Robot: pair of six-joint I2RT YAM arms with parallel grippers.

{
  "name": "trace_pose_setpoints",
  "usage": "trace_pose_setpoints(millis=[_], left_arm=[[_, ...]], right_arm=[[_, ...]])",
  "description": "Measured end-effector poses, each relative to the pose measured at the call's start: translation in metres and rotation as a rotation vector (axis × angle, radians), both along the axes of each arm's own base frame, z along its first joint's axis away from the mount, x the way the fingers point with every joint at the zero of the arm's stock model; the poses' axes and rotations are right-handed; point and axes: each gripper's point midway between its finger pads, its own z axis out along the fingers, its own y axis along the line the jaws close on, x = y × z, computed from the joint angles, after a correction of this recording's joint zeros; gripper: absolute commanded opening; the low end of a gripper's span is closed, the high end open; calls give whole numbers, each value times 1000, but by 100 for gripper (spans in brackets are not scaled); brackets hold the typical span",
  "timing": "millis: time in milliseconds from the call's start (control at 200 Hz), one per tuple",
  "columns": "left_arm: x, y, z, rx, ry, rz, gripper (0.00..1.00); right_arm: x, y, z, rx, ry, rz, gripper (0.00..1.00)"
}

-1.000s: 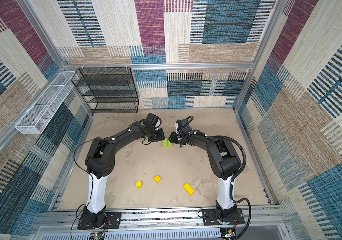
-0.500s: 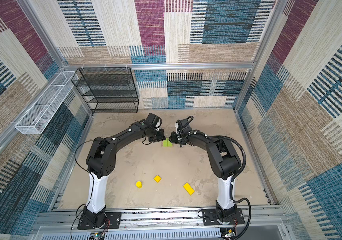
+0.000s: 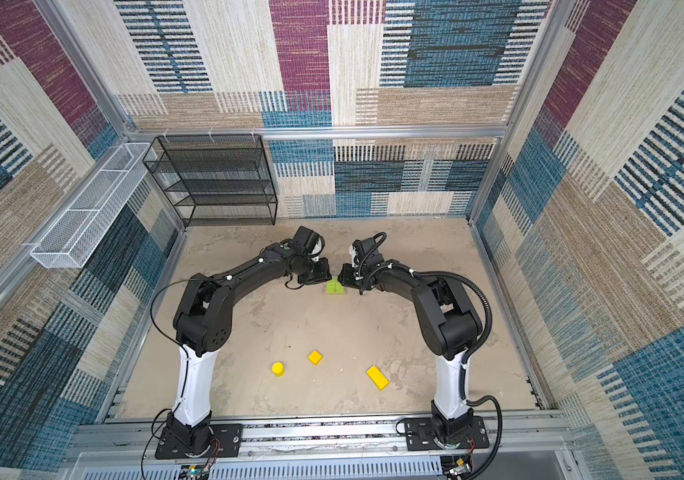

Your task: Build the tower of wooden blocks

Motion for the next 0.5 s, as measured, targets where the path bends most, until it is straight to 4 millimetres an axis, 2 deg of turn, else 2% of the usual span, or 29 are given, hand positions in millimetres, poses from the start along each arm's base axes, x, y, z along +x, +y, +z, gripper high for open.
trace_pose_setpoints(millis=[501], left_arm=[[-1, -1, 0, 3, 4, -2, 28]], right_arm=[[-1, 1, 2, 1, -2, 0, 36]])
